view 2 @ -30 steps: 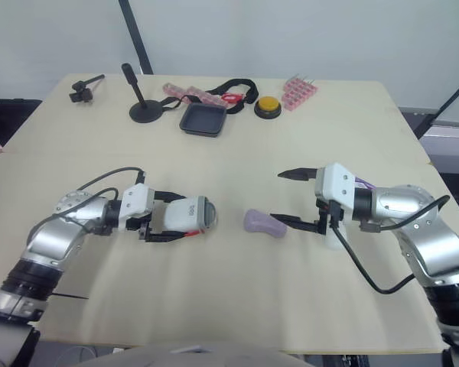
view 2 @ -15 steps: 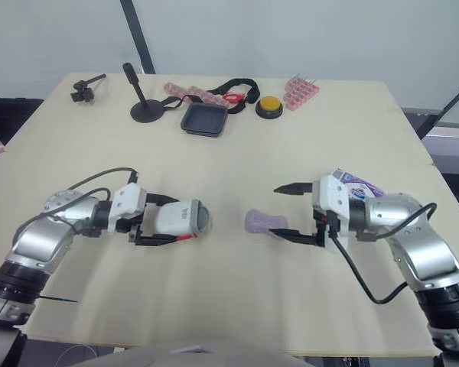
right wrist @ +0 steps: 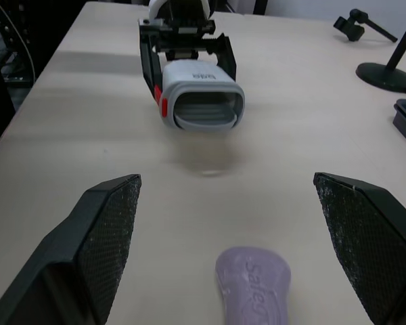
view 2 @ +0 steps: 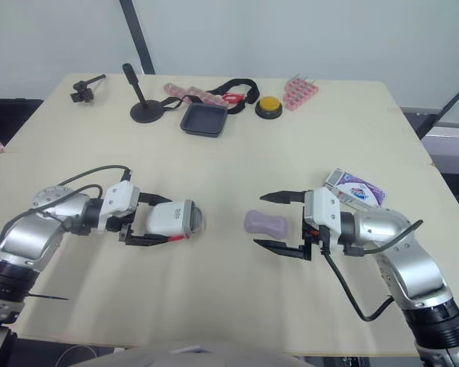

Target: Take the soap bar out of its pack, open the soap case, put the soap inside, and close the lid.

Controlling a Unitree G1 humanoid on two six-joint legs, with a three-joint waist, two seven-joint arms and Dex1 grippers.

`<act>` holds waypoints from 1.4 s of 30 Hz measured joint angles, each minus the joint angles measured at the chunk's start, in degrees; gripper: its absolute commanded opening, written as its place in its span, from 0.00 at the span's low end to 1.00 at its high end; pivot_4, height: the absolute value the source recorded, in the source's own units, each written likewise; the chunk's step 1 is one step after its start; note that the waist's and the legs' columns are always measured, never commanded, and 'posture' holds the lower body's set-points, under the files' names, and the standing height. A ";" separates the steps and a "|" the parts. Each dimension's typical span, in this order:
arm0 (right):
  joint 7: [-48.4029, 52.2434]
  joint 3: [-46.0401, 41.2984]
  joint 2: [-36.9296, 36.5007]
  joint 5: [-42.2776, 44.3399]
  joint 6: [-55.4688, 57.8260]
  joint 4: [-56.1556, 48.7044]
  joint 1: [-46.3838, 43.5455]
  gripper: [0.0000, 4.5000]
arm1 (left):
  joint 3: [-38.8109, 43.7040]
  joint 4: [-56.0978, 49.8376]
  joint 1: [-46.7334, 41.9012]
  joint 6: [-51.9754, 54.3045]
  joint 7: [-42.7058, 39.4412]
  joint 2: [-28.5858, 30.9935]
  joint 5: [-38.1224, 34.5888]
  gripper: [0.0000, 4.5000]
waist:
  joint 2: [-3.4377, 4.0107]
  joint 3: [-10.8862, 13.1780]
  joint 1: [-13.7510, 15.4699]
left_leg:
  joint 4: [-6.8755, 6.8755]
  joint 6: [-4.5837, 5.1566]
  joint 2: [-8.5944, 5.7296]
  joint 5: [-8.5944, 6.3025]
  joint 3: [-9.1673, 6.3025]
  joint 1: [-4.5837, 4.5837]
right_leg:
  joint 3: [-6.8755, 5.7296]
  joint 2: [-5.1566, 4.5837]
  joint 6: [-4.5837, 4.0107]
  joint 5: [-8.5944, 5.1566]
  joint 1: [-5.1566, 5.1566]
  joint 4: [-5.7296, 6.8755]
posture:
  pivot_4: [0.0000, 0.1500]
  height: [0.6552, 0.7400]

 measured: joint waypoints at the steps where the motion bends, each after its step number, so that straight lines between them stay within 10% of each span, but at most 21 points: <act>1: 0.06 0.00 -0.02 -0.22 -0.19 0.23 -0.04 0.98 | -0.37 -0.58 -0.84 1.73 -0.13 0.23 0.01 0.77 | 0.00 0.00 -0.02 | -0.05 -0.02 0.00 0.02 0.00 0.01 | 0.00 0.00 0.00 0.00 0.00 -0.01 | 1.00 1.00; 17: -1.53 1.07 0.86 -3.67 -1.08 0.16 1.74 0.98 | -13.79 -1.84 -14.68 8.67 -0.68 -3.30 9.66 0.77 | 0.02 0.00 0.12 | -0.24 -0.07 -0.04 0.10 0.00 0.08 | 0.00 0.01 0.00 0.01 0.07 -0.11 | 1.00 1.00; 42: -3.13 2.62 1.12 -5.95 -1.93 -0.91 2.79 0.98 | -13.73 -0.71 -11.68 5.09 1.48 -0.21 13.60 0.77 | 0.11 -0.01 -0.10 | -0.41 -0.12 0.00 0.13 -0.02 0.15 | -0.04 0.06 0.01 0.01 0.19 -0.26 | 1.00 1.00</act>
